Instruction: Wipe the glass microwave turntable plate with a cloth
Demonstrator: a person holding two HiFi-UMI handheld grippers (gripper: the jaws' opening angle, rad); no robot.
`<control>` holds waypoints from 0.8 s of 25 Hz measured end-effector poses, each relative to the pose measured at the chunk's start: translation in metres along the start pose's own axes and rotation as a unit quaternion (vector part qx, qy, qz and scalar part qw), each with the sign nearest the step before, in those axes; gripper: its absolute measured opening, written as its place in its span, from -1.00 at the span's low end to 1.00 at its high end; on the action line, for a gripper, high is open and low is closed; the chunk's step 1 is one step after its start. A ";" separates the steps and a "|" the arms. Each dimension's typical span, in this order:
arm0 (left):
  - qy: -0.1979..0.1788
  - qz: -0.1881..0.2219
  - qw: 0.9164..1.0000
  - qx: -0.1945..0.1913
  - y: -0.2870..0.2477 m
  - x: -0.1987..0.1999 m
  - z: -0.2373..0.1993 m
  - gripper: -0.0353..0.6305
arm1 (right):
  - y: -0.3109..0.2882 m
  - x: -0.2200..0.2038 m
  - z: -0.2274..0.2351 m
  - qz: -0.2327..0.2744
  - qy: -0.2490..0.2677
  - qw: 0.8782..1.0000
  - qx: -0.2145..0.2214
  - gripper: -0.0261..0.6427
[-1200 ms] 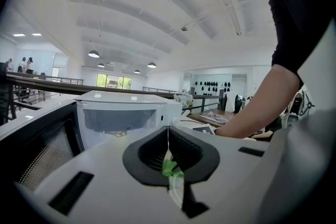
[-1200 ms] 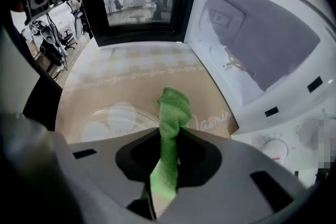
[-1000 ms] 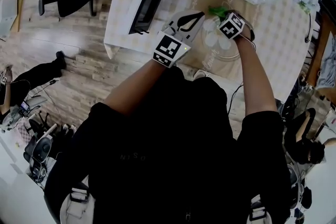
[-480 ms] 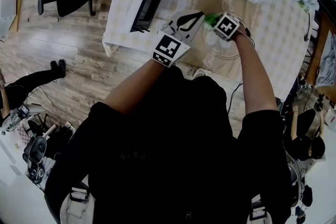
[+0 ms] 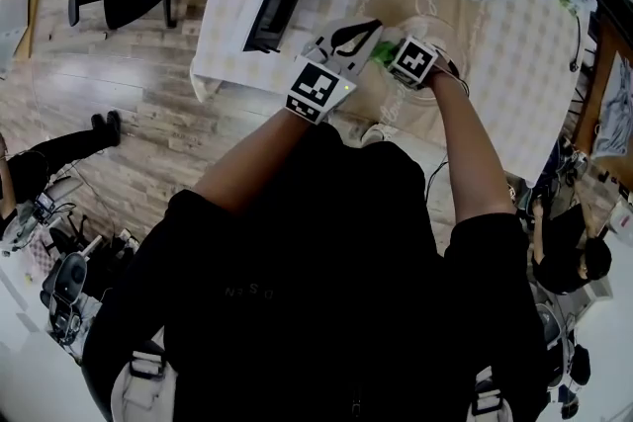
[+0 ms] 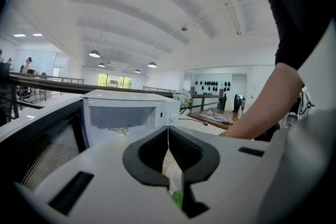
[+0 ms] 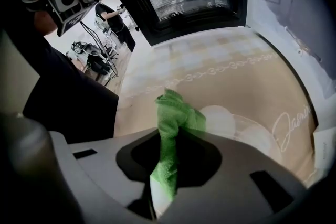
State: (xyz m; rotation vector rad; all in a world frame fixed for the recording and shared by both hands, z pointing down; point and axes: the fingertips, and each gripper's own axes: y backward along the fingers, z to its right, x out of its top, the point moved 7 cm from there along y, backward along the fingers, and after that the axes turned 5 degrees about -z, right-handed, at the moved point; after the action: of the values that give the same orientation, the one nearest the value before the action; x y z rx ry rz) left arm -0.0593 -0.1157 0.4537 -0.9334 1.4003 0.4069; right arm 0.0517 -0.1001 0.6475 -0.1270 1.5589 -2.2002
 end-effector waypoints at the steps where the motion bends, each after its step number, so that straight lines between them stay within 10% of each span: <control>1: -0.001 0.000 1.000 -0.001 0.000 0.000 0.001 -0.83 | -0.002 0.000 -0.006 0.000 0.001 1.000 0.004 -0.72; 16: -0.011 -0.007 1.000 -0.021 0.011 -0.006 0.017 -0.83 | -0.025 -0.041 -0.083 -0.006 -0.009 1.000 0.028 -0.72; 20: -0.010 -0.017 0.999 -0.041 0.010 -0.008 0.021 -0.83 | -0.007 -0.051 -0.090 0.044 -0.039 0.998 -0.023 -0.71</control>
State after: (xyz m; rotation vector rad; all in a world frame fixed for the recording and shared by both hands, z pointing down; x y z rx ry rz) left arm -0.0541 -0.0924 0.4558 -1.0152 1.3573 0.4495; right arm 0.0664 0.0006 0.6307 -0.1532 1.5426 -2.0683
